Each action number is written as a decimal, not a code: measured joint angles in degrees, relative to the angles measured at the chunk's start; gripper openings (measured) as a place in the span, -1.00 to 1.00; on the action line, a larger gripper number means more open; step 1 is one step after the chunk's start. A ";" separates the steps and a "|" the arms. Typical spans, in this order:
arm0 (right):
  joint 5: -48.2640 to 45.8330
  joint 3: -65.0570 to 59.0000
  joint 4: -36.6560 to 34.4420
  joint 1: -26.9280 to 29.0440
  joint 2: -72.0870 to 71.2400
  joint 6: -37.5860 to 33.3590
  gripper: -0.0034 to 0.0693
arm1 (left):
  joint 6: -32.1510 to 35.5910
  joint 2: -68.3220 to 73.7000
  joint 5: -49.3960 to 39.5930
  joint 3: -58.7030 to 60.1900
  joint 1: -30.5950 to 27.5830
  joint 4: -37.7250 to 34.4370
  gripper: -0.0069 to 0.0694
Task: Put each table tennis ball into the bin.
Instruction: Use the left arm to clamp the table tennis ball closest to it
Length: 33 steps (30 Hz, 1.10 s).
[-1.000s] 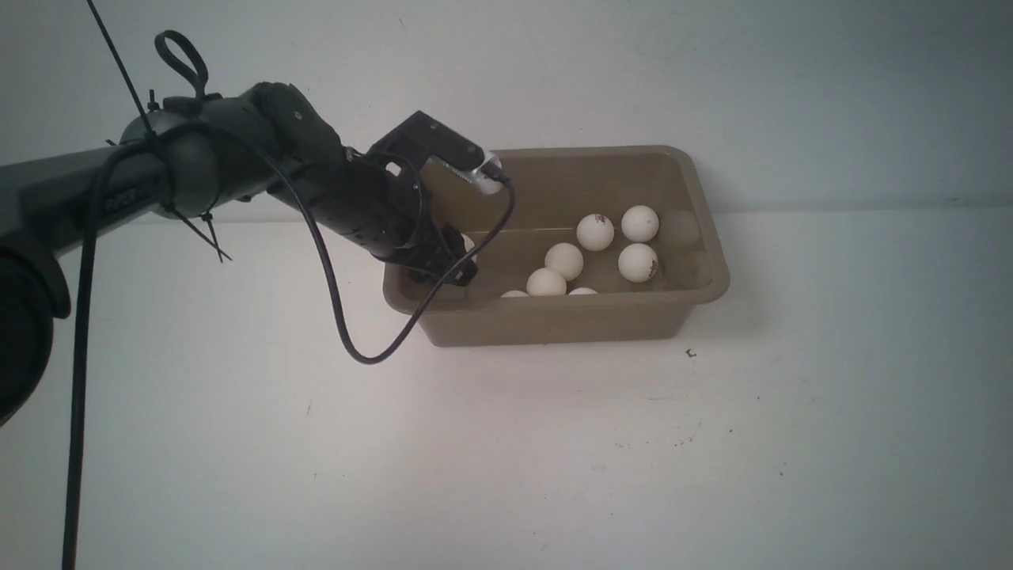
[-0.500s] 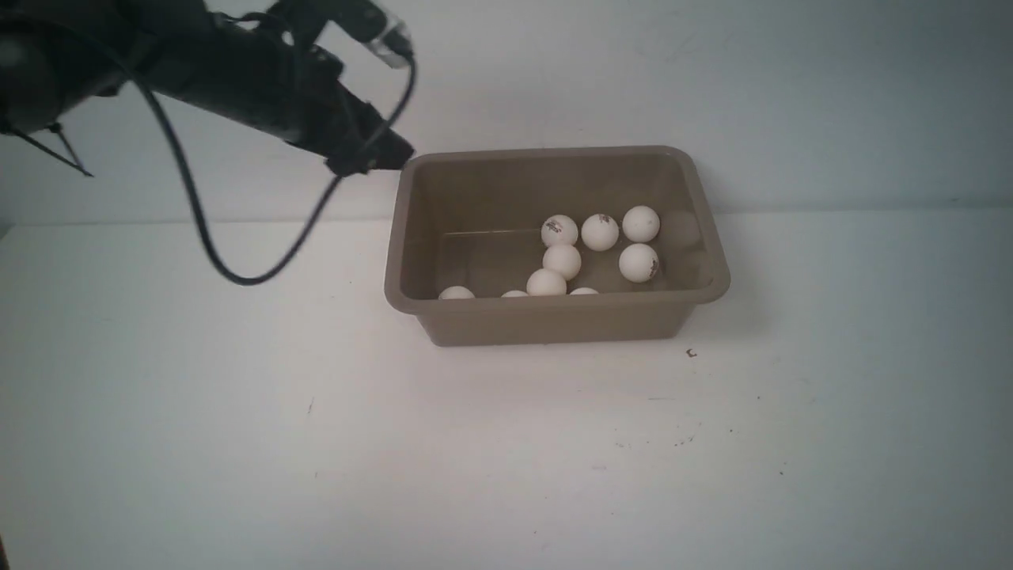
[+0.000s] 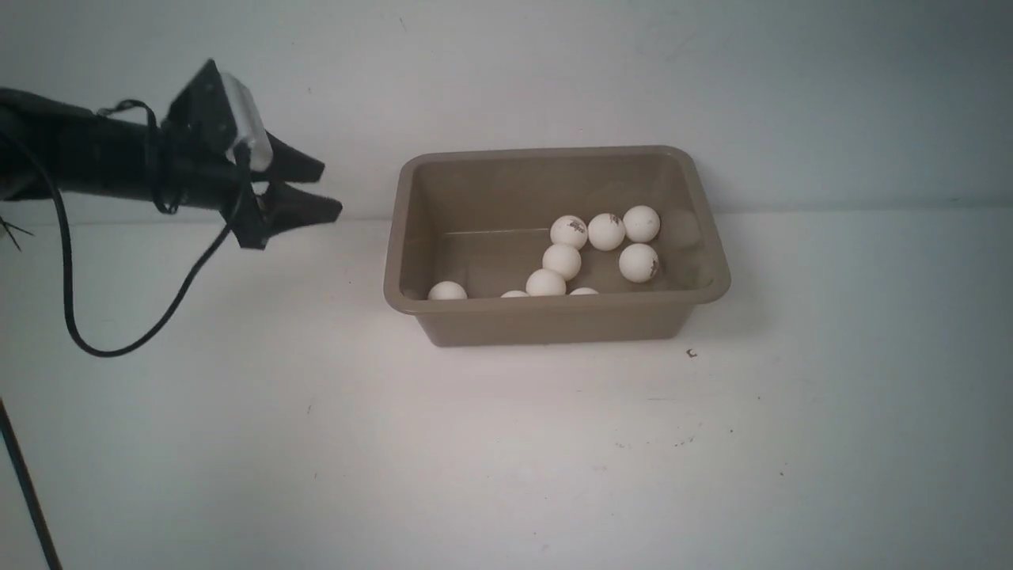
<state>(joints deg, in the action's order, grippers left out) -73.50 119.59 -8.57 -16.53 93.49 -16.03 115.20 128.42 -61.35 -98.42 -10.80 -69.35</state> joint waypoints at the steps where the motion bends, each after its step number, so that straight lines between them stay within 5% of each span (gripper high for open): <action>1: 0.00 0.00 0.00 0.00 0.00 0.00 0.30 | 1.60 1.41 0.27 0.00 0.19 -0.22 0.30; 13: 0.00 0.00 -0.45 0.00 0.00 0.00 0.30 | 11.96 10.53 4.64 0.00 1.12 -12.96 0.30; 33: 0.00 0.00 -1.24 0.00 0.00 -0.02 0.30 | 12.11 10.58 5.39 0.00 5.16 -14.04 0.30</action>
<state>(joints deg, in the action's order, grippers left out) -73.50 119.59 -9.81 -16.53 93.49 -16.05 127.30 139.00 -55.96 -98.42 -5.64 -83.39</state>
